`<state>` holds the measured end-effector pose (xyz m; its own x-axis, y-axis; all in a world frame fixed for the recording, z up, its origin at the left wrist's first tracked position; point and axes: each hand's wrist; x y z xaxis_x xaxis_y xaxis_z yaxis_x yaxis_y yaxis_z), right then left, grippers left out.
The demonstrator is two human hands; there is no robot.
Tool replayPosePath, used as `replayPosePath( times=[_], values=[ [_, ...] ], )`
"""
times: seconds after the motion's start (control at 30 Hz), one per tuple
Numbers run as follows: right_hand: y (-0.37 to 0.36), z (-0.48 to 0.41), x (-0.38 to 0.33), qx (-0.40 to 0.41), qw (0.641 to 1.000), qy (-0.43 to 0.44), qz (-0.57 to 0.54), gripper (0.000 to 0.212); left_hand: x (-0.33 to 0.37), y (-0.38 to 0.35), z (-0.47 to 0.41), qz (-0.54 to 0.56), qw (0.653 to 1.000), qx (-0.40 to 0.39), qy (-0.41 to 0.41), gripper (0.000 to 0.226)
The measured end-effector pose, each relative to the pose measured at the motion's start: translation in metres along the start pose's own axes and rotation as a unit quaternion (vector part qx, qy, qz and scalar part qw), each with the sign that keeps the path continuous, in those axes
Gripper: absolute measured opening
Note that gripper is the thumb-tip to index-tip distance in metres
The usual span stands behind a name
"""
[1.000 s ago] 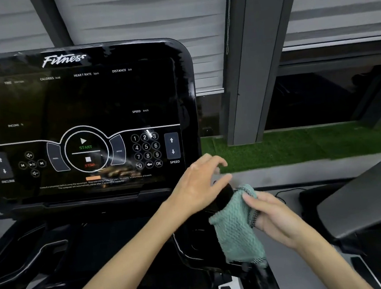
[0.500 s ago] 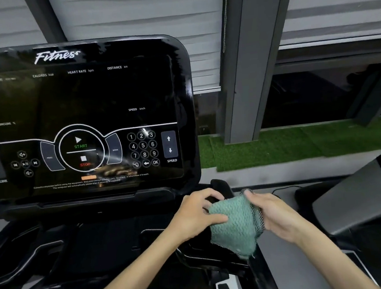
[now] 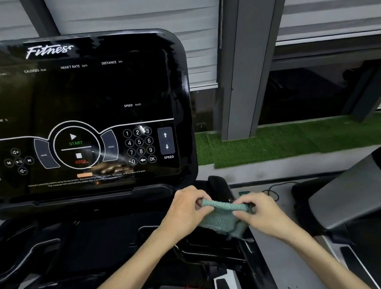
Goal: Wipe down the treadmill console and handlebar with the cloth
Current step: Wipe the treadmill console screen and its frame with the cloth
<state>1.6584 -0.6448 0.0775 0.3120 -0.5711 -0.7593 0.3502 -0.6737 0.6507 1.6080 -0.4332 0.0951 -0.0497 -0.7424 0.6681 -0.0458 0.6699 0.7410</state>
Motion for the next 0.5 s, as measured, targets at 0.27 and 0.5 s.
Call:
replayPosePath(
  times=[0.27,0.5],
  values=[
    [0.014,0.001,-0.003,-0.111,0.938,0.004,-0.329,0.018,0.012,0.008,-0.015,0.099,0.995,0.01,0.007,0.005],
    [0.015,-0.019,0.005,-0.107,0.868,-0.085,-0.478,0.058,0.02,0.028,-0.036,-0.11,0.97,0.117,-0.182,0.017]
  ],
)
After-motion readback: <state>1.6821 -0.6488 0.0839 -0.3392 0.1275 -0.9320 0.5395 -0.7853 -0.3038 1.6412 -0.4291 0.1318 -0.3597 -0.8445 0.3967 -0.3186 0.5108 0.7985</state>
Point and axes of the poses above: each hand's wrist, its own z-axis away from the middle knuckle, its own y-axis out of the back of the hand, x = y × z, and after that the axes turned 1 degree about -z, right-handed
